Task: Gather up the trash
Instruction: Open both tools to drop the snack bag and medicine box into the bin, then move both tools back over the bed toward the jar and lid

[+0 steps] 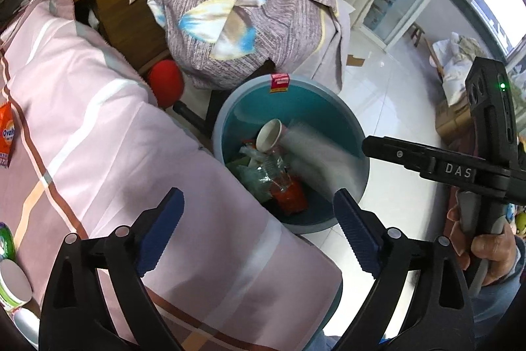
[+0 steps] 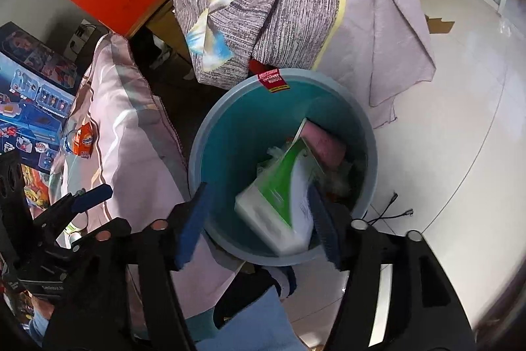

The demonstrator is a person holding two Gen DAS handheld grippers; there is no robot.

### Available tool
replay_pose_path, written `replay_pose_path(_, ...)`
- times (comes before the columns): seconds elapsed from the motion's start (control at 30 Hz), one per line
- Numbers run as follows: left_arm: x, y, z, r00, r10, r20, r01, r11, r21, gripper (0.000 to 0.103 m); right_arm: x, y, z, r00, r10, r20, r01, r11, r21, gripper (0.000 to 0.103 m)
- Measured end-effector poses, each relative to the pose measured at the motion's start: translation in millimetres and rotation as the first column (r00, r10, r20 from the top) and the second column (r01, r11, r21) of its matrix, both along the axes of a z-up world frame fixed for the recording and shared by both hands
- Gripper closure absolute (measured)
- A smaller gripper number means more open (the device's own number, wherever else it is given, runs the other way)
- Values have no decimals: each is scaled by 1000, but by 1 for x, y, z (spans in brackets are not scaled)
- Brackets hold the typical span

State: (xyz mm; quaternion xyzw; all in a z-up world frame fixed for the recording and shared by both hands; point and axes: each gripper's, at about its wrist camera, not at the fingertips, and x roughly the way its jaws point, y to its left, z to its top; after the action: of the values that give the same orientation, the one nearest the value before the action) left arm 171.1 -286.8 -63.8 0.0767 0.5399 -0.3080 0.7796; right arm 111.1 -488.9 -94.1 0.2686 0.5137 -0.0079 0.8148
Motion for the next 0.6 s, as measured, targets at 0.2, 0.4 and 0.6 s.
replay_pose_path(0.2,-2,8,-2,1000,7,-13,-7,1000,-7,10,-2,1,-4,1000,-14,-25,14,1000,-1,32)
replay_pose_path(0.4,-4,18,0,1000,23,-18,-23,1000,-18,10,-2,9,-3,999,-14,-47,14,1000,-1,28)
replay_pose_path(0.6,-8,32,8,999,37,-7,-37,999,-40,10,-3,21,6,999,3,-47,-4,1000,-17,28)
